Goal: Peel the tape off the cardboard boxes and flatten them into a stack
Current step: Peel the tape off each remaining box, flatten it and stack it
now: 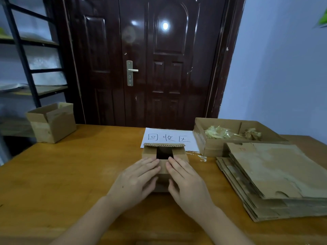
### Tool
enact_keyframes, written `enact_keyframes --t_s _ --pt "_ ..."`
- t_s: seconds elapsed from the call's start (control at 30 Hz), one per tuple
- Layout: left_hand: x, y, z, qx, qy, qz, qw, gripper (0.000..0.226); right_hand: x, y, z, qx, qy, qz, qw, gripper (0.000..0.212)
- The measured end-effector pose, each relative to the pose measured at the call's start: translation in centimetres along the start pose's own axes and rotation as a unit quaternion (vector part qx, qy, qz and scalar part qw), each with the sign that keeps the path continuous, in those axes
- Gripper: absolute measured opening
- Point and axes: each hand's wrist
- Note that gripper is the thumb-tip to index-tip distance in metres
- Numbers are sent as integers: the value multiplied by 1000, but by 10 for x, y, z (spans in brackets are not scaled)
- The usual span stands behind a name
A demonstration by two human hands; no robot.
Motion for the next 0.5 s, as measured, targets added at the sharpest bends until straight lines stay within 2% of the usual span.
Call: enact_keyframes --t_s 0.1,0.23,0.5 --pt "4 -6 -13 19 -30 5 999 36 -2 -1 -1 7 1 -2 1000 57" --pt "15 -9 -32 64 -60 -53 995 43 -5 -1 0 37 5 -7 999 58" --pt "41 14 -50 192 -152 -3 969 97 -7 -5 1 76 22 -23 997 58"
Point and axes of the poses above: each hand's wrist, its own z-axis away from the middle knuckle, its own y-axis out of the palm, x = y × z
